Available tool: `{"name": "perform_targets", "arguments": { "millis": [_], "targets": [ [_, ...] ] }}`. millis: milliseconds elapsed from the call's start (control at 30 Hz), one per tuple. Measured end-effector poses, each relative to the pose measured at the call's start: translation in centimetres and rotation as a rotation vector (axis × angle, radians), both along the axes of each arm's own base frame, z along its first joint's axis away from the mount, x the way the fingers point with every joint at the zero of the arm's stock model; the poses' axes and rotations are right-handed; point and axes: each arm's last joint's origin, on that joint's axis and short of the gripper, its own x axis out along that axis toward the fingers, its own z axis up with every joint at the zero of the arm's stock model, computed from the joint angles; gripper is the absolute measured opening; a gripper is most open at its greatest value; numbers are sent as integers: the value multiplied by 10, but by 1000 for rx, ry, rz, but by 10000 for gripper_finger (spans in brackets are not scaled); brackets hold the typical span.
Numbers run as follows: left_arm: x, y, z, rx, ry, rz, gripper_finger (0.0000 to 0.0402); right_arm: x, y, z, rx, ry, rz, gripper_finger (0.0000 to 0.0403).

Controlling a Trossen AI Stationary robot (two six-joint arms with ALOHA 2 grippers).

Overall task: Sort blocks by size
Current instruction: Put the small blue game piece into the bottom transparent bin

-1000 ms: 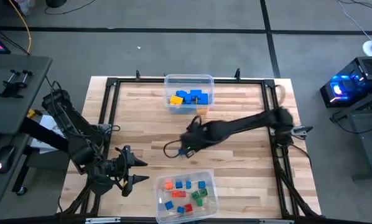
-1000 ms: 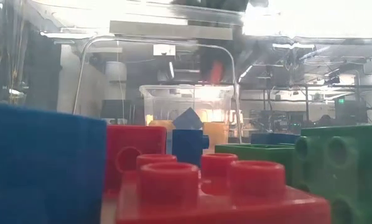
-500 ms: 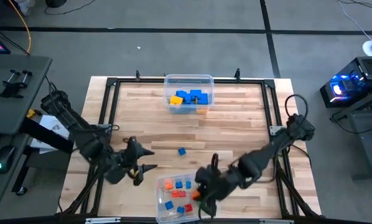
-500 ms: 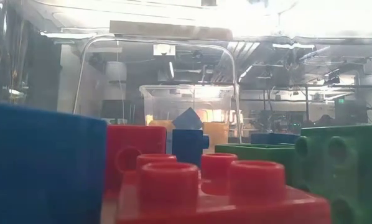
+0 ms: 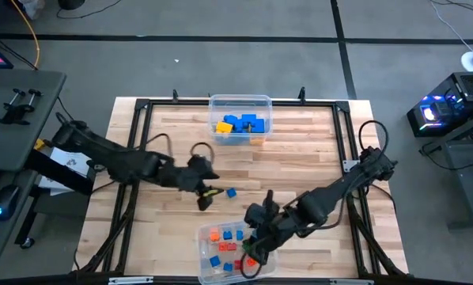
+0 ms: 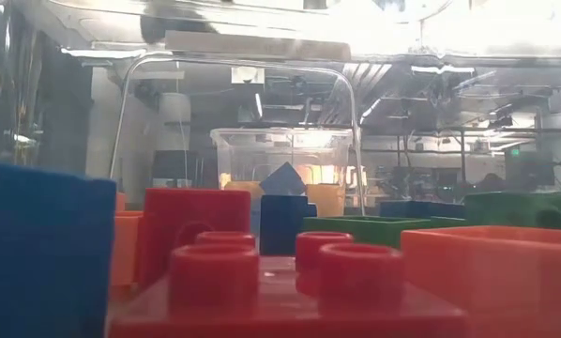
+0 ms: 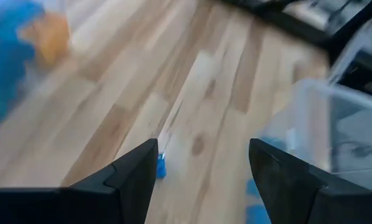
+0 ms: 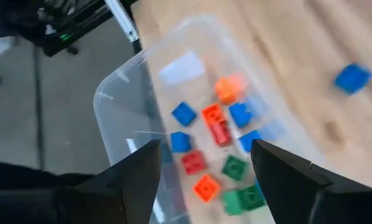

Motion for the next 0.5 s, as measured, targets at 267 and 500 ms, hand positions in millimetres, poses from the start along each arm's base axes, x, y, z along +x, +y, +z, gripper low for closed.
{"name": "perform_targets", "arguments": {
  "millis": [267, 500],
  "targets": [
    [50, 18, -69, -86, 202, 45, 211, -14, -14, 45, -154, -57, -77, 245],
    [68, 35, -116, -113, 351, 62, 203, -17, -16, 51, -166, -48, -80, 245]
  ]
}}
